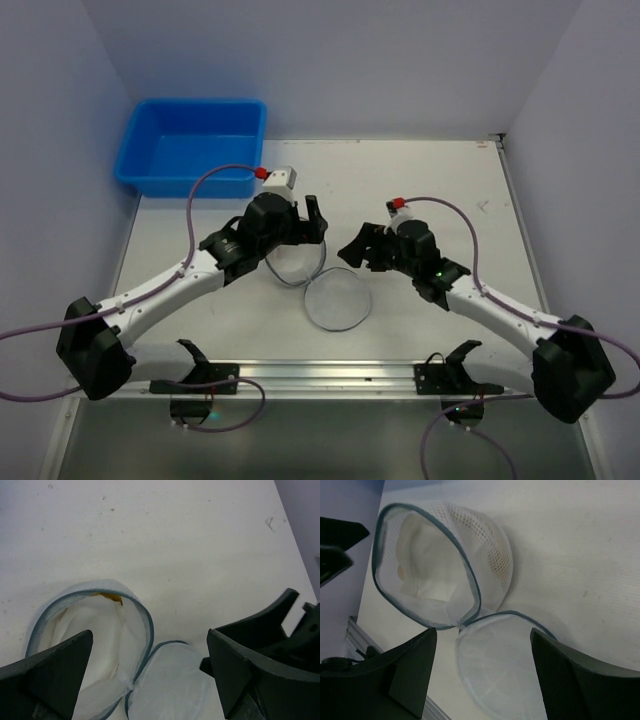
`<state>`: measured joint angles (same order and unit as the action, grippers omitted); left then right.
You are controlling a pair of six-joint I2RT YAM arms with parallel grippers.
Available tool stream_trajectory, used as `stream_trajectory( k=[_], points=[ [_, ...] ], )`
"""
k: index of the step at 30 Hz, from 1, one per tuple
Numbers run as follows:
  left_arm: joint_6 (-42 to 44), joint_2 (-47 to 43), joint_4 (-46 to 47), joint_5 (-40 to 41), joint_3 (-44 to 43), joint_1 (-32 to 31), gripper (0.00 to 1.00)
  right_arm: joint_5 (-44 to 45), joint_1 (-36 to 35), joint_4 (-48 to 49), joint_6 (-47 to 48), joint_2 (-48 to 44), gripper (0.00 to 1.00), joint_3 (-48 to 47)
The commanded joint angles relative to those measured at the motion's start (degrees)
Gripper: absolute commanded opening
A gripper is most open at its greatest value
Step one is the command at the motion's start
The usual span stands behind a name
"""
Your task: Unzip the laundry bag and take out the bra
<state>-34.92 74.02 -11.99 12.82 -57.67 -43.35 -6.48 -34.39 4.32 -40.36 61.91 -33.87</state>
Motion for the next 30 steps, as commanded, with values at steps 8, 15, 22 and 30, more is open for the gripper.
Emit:
stream_trajectory(
  k=[8, 15, 22, 30],
  points=[
    [0.73, -6.87, -2.07, 2.3, 5.99, -0.06, 0.95, -7.76, -2.7, 15.89, -3.85, 23.24, 0.76, -10.34],
    [1.08, -4.59, -1.55, 2.12, 5.64, -0.06, 0.93, -10.83, -2.7, 19.15, -3.59, 31.42, 0.65, -11.92],
    [0.29, 0.59, -0.84, 4.49, 5.55, 0.02, 0.91, -11.8, -2.79, 18.72, -1.92, 30.82, 0.13, -11.14],
    [2.66, 4.55, -0.84, 11.08, 4.06, -0.06, 0.92, -10.48, -2.87, 11.16, 0.89, 27.04, 0.0, -10.69]
  ],
)
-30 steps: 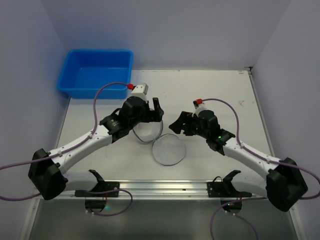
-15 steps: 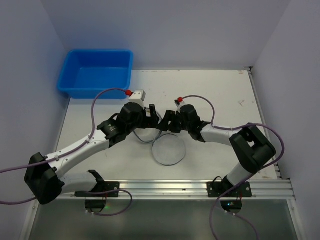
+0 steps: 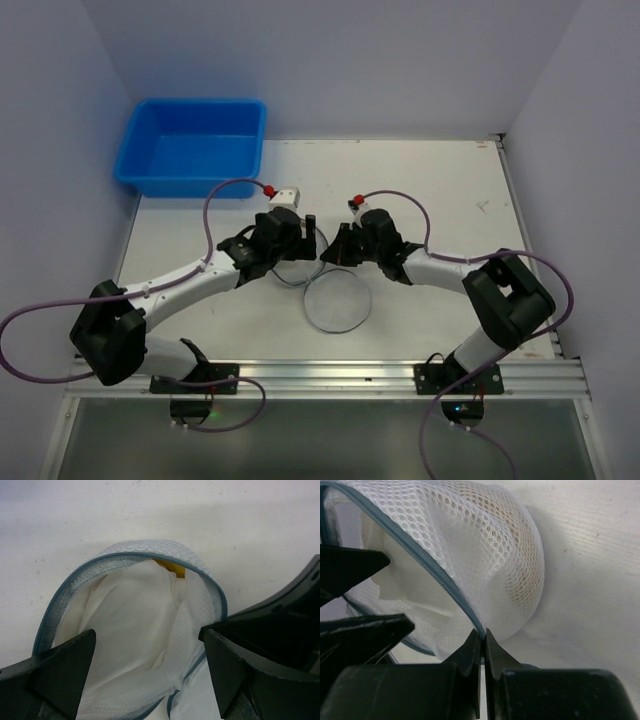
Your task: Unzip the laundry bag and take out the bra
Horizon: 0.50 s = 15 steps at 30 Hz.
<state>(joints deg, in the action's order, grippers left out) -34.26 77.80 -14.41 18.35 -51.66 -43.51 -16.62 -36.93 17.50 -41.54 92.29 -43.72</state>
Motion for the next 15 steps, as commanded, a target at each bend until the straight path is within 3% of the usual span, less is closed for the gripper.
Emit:
stream_trajectory(
  k=[1, 10, 15],
  points=[
    [2.27, 1.21, 1.15, 6.51, -2.39, 0.09, 0.93, -0.34, -0.25, -3.16, 2.42, -3.69, 0.0, -1.01],
    [4.82, 3.41, 1.32, 12.41, -3.71, 0.09, 0.95, -1.04, -1.13, -9.14, 4.8, -5.45, 0.0, -3.73],
    [3.86, 8.24, 0.44, 11.27, -5.99, 0.09, 0.96, 0.88, -3.15, -11.6, 6.29, -5.98, 0.0, -5.31]
  ],
)
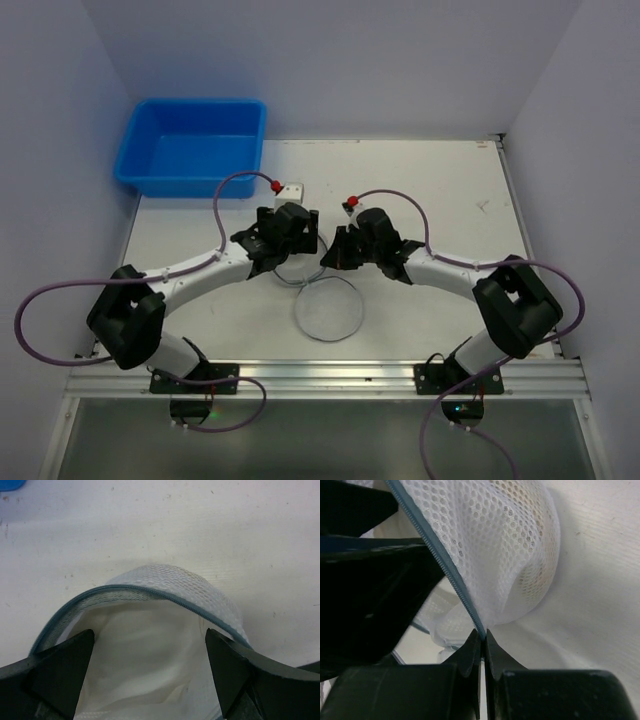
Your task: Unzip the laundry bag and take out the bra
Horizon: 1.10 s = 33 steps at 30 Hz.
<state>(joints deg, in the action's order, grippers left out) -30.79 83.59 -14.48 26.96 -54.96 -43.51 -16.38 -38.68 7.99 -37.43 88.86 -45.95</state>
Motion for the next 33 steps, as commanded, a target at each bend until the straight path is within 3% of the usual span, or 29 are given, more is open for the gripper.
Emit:
stream_trajectory(
  k=[1, 7, 12, 15, 16, 17, 18, 20, 24, 33],
  points=[
    [0.03, 3.06, 0.51, 2.66, -2.87, 0.09, 0.97, 1.0, -1.75, -2.97, 2.53, -2.38, 0.0, -3.78],
    [-2.7, 8.42, 0.59, 4.23, -3.93, 0.09, 0.97, 1.18, -3.16, -3.07, 2.54, -2.11, 0.0, -4.23],
    [-3.58, 11.15, 1.55, 4.68, -3.05, 0.09, 0.84, 1.44, -3.25, -2.72, 2.27, -2.37, 0.0, -3.62],
    [-3.93, 11.59, 3.66, 4.07, -1.38, 0.09, 0.58, 1.26, -3.25, -2.45, 1.84, -2.64, 0.0, -3.18],
    [-3.93, 11.51, 4.45, 3.37, -0.94, 0.18, 0.39, 1.35, -3.25, -2.54, 1.75, -2.81, 0.0, -3.0],
    [-4.19, 11.24, 4.55, 3.1, -0.42, 0.18, 0.3, 1.61, -3.25, -2.71, 1.66, -2.9, 0.0, -2.91],
    [-4.19, 10.89, 4.64, 2.75, -0.15, 0.09, 0.13, 1.88, -3.25, -3.06, 1.48, -3.16, 0.0, -2.65],
    [-4.02, 8.62, 4.64, 2.22, 0.29, 0.09, 0.0, 3.89, -3.25, -3.59, 1.57, -3.43, 0.0, -2.56],
    [-2.44, 1.85, 4.02, -1.46, 2.04, 0.09, 0.0, 6.7, -2.46, -5.17, 1.57, -3.34, 0.0, -2.74],
    [4.59, -13.62, 6.39, -26.5, 7.84, 0.0, 0.0, 9.53, 0.97, -9.82, 1.74, -3.34, 0.0, -5.63]
  ],
)
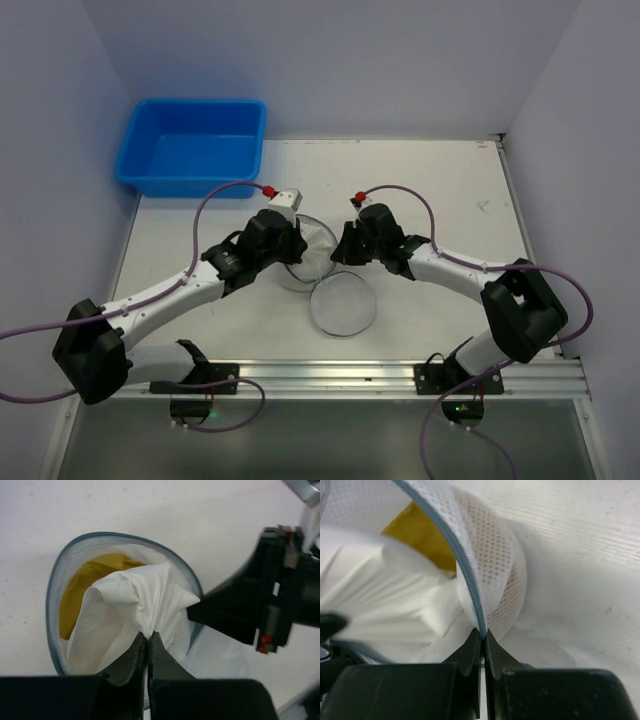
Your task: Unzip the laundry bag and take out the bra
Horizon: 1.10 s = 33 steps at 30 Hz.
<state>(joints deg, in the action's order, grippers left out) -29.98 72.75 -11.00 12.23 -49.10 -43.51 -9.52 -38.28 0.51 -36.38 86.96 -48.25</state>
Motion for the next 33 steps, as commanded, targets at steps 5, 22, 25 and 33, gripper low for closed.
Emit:
stream_trajectory(
  k=[5, 22, 25, 33],
  points=[
    [5.19, -7.52, 6.61, -23.65, 3.14, 0.18, 0.0, 2.23, 0.49, -5.0, 2.1, 0.31, 0.0, -5.1],
    [1.76, -13.17, 20.5, 4.71, -6.61, 4.55, 0.0, 1.61, 0.4, -2.8, 0.61, 0.94, 0.0, 0.79],
    [3.08, -10.63, 19.62, 5.79, -10.92, 11.3, 0.0, 1.35, 0.49, -2.71, 0.78, -0.03, 0.0, 1.4],
    [4.05, -1.4, 15.23, 0.59, -29.72, 30.21, 0.0, -0.32, 0.4, -3.06, 1.4, -3.02, 0.0, 2.19]
  ],
)
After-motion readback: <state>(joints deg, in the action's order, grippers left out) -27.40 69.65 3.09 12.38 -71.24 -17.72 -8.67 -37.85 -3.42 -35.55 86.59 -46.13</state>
